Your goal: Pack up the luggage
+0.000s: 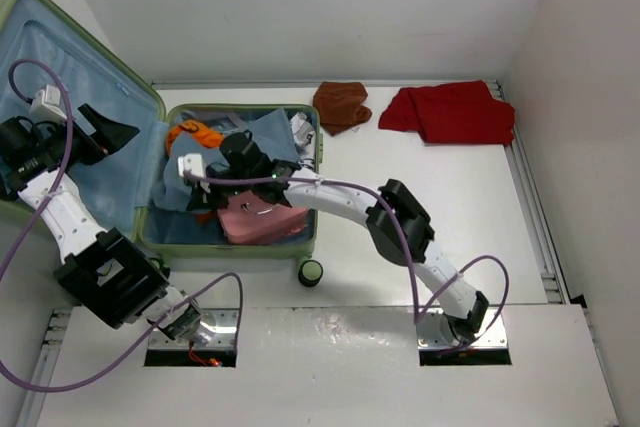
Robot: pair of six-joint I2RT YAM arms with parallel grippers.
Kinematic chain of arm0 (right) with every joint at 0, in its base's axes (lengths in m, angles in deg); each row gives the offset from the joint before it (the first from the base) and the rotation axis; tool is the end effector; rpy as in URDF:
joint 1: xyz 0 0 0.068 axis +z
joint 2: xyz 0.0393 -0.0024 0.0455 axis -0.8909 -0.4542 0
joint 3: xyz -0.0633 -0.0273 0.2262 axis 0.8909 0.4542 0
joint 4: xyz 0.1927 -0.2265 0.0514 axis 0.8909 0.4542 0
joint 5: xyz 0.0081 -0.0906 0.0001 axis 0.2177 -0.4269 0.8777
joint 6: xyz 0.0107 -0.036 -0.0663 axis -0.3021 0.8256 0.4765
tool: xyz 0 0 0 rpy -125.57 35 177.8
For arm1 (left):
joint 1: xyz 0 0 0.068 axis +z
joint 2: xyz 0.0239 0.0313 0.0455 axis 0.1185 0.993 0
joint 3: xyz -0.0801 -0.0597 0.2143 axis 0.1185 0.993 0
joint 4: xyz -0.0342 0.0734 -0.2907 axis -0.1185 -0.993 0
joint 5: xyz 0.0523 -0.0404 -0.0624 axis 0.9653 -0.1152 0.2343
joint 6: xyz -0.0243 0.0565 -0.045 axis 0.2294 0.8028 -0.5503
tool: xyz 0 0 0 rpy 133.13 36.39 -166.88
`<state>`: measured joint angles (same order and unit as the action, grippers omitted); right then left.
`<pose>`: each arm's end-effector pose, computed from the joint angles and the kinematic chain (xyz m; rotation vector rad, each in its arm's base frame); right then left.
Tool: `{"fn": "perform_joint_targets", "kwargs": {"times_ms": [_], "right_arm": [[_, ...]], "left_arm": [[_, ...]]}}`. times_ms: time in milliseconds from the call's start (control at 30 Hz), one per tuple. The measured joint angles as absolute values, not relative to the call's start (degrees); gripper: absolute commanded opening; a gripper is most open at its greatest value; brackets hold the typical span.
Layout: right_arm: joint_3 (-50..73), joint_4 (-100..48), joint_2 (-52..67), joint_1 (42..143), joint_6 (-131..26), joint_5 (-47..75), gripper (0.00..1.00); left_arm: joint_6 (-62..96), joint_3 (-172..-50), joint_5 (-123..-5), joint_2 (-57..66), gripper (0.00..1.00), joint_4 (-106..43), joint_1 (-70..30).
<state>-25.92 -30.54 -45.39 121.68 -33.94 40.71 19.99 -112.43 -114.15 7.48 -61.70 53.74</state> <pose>0.2747 0.5223 0.1892 -1.4748 1.3175 1.1112 0.2846 0.2239 0.3103 -0.3673 1.8762 -0.6498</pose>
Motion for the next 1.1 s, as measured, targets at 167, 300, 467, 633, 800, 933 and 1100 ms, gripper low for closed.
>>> {"fn": "perform_joint_targets", "kwargs": {"times_ms": [167,300,467,633,800,933,1100], "right_arm": [[-17.6,-26.5,-39.2,124.7,-25.7,44.9,0.64],[-8.8,-27.2,-33.7,125.9,-24.2,44.2,0.66],[-4.2,-29.5,-26.8,122.1,-31.7,40.2,0.62],[-3.8,-31.8,-19.5,112.8,-43.9,33.0,0.57],[-2.1,-29.3,-13.6,105.5,-49.3,28.7,0.48],[-2.1,-22.8,-13.9,104.3,-50.8,27.7,0.49],[-0.8,-18.0,-17.4,104.3,-52.1,27.9,0.53]], "left_arm": [[22.3,-112.4,-118.9,7.2,0.93,-62.9,53.8],[28.5,-112.6,-121.1,7.2,0.86,-68.7,52.7],[38.4,-113.3,-118.9,6.4,0.69,-76.2,44.6],[45.4,-112.2,-115.4,2.1,0.57,-79.6,32.5],[50.0,-109.6,-112.1,0.3,0.45,-82.0,24.7],[52.9,-104.5,-107.8,1.3,0.4,-83.8,21.7],[52.0,-99.1,-102.9,3.1,0.34,-80.9,21.0]]}}
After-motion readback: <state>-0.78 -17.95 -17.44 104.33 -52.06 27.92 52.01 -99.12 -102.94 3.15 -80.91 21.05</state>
